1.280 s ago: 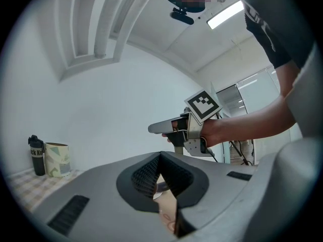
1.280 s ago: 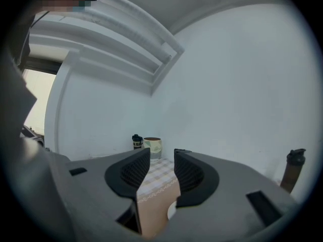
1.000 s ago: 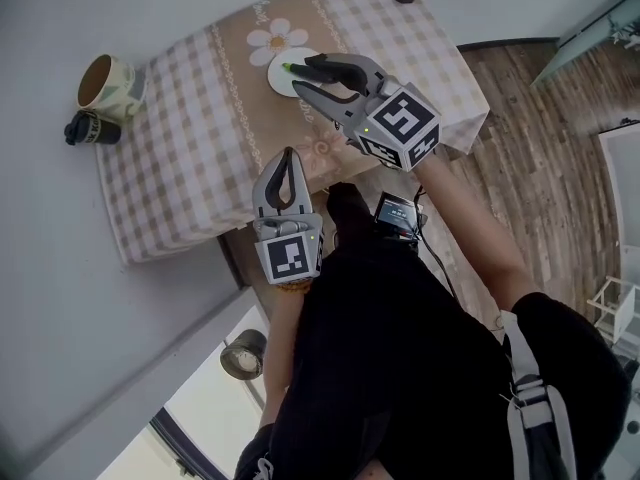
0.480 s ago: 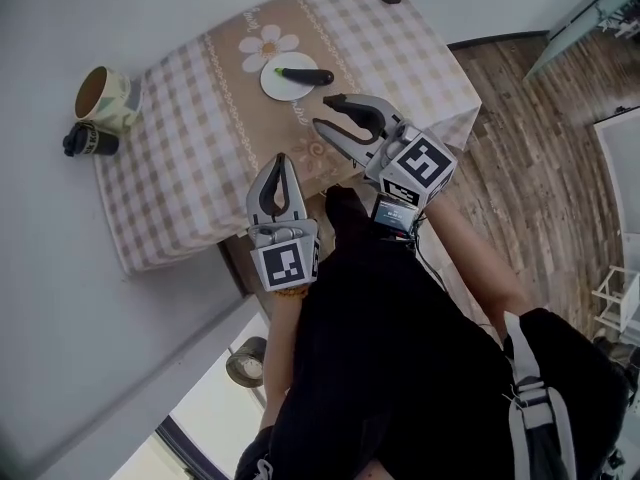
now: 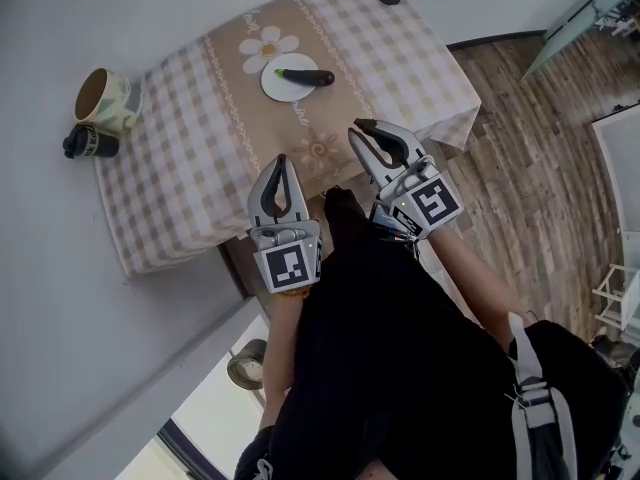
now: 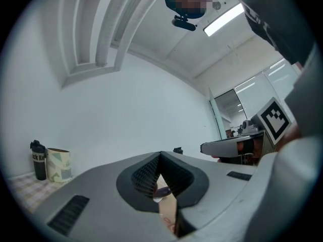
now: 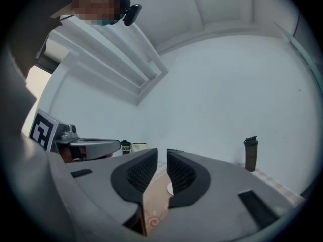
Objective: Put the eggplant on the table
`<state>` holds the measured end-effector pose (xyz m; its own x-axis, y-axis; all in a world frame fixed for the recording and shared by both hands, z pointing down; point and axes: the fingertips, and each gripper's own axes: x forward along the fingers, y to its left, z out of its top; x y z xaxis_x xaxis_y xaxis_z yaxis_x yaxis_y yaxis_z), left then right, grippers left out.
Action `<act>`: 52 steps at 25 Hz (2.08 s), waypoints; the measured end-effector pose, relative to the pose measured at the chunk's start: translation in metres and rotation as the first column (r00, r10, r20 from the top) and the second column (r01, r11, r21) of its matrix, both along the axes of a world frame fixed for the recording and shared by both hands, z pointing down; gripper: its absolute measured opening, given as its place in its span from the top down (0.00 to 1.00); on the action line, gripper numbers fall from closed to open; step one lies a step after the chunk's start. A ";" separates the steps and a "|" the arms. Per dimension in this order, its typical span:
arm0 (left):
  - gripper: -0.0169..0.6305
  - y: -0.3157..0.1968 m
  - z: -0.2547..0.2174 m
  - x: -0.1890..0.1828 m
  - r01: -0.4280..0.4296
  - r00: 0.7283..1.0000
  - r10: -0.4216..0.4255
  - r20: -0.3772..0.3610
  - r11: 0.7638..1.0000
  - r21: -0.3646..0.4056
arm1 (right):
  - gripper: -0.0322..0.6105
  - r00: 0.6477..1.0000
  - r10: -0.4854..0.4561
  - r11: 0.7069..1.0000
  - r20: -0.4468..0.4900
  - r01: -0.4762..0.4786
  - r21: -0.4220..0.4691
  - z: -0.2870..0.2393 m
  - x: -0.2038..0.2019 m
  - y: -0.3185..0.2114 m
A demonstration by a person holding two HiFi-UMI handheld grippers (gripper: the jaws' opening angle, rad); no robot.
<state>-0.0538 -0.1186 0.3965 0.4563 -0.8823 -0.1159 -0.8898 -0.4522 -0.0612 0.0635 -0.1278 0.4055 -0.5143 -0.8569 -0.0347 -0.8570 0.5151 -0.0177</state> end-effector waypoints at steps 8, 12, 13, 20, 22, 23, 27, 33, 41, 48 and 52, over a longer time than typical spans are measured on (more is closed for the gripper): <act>0.97 0.001 0.000 0.000 -0.006 1.000 0.006 0.003 1.000 0.007 | 0.94 0.996 0.080 0.996 -0.040 -0.081 -0.031 0.015 0.011 0.005; 0.97 -0.001 0.006 0.001 -0.016 1.000 0.016 0.010 1.000 -0.011 | 0.94 0.993 0.086 0.996 -0.078 -0.087 -0.004 0.013 0.011 0.005; 0.97 0.000 0.007 0.001 -0.017 1.000 0.017 0.010 1.000 -0.014 | 0.94 0.992 0.086 0.996 -0.094 -0.086 0.001 0.013 0.010 0.005; 0.97 0.000 0.013 0.003 -0.026 0.999 0.027 0.024 0.999 -0.027 | 0.94 0.990 0.126 0.991 -0.070 -0.122 0.056 0.006 0.015 0.006; 0.97 -0.001 0.015 0.003 -0.024 0.999 0.025 0.024 0.999 -0.038 | 0.94 0.990 0.121 0.991 -0.067 -0.117 0.058 0.005 0.015 0.005; 0.97 -0.002 0.015 0.002 -0.023 0.999 0.024 0.024 0.999 -0.041 | 0.94 0.991 0.117 0.992 -0.067 -0.113 0.057 0.005 0.014 0.004; 0.97 -0.001 0.020 0.004 -0.033 0.999 0.035 0.033 0.998 -0.048 | 0.94 0.990 0.112 0.993 -0.086 -0.109 0.037 0.011 0.014 0.003; 0.97 -0.001 0.027 0.004 -0.033 0.998 0.036 0.045 0.997 -0.068 | 0.94 0.985 0.135 0.990 -0.102 -0.131 0.053 0.015 0.018 0.002; 0.97 -0.001 0.034 0.002 -0.025 0.999 0.029 0.046 0.996 -0.085 | 0.94 0.985 0.133 0.991 -0.113 -0.128 0.043 0.019 0.019 -0.002; 0.97 0.006 0.036 -0.010 0.022 0.999 -0.018 0.041 0.995 -0.101 | 0.94 0.984 0.089 0.996 -0.151 -0.090 0.005 0.033 0.013 -0.003; 0.97 0.012 0.039 -0.017 0.048 0.998 -0.043 0.047 0.993 -0.104 | 0.94 0.988 0.052 0.999 -0.146 -0.053 -0.003 0.036 0.004 -0.003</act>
<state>-0.0710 -0.1067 0.4353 0.4179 -0.9085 -0.0019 -0.9071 -0.4171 -0.0561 0.0676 -0.1305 0.4411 -0.4674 -0.8829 0.0437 -0.8766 0.4693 0.1059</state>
